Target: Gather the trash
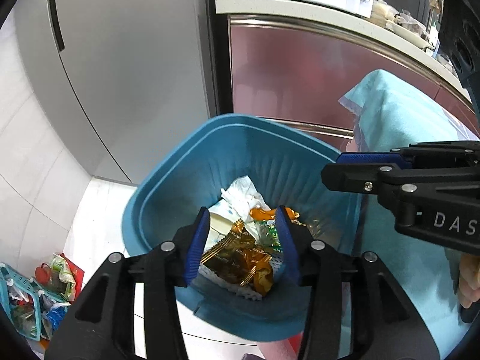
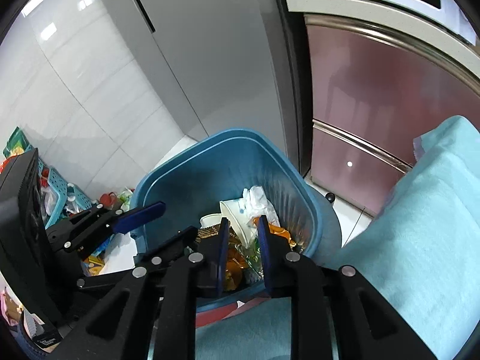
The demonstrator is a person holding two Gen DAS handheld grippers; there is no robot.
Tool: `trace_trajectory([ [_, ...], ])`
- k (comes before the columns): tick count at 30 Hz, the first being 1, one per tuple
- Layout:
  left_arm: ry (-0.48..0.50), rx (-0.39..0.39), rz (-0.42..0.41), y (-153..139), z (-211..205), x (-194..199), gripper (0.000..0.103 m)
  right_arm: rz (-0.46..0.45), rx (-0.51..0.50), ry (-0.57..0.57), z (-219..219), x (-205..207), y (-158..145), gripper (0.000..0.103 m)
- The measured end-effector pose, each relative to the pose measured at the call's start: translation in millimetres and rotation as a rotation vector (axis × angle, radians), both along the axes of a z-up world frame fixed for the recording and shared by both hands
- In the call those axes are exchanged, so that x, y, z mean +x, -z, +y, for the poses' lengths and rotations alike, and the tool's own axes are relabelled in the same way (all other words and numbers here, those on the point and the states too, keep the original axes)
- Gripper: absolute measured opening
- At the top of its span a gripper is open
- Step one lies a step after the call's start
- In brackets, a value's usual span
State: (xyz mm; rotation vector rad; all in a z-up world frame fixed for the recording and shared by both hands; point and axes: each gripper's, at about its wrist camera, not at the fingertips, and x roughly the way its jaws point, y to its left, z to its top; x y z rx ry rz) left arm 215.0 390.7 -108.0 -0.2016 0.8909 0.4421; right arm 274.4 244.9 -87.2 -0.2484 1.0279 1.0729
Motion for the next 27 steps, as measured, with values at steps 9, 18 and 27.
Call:
trace_trajectory([
  [9,0.005,0.062,-0.068,-38,-19,-26,0.072,-0.075,0.109,0.078,-45,-7,-37,0.046],
  [18,0.017,0.109,-0.185,-85,-59,-57,0.097,-0.206,0.2,0.176,-112,-32,-76,0.073],
  [27,0.025,0.111,-0.262,-116,-99,-88,0.097,-0.342,0.298,0.262,-181,-71,-106,0.088],
])
